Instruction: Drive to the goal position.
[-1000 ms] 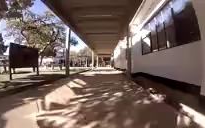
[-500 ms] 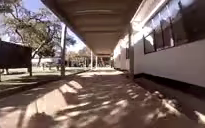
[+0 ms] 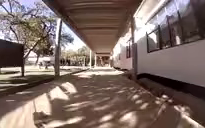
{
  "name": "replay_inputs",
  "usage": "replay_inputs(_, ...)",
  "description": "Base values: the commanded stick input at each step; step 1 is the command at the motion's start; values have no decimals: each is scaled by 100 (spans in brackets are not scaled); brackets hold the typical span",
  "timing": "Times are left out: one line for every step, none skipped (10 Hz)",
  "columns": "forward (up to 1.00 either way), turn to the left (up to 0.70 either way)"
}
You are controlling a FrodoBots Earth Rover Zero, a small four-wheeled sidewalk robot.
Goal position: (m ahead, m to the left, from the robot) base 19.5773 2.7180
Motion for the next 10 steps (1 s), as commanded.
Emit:
replay_inputs(100,1)
replay_inputs(100,1)
replay_inputs(100,1)
replay_inputs(100,1)
replay_inputs(100,1)
replay_inputs(100,1)
replay_inputs(100,1)
replay_inputs(100,1)
replay_inputs(100,1)
replay_inputs(100,1)
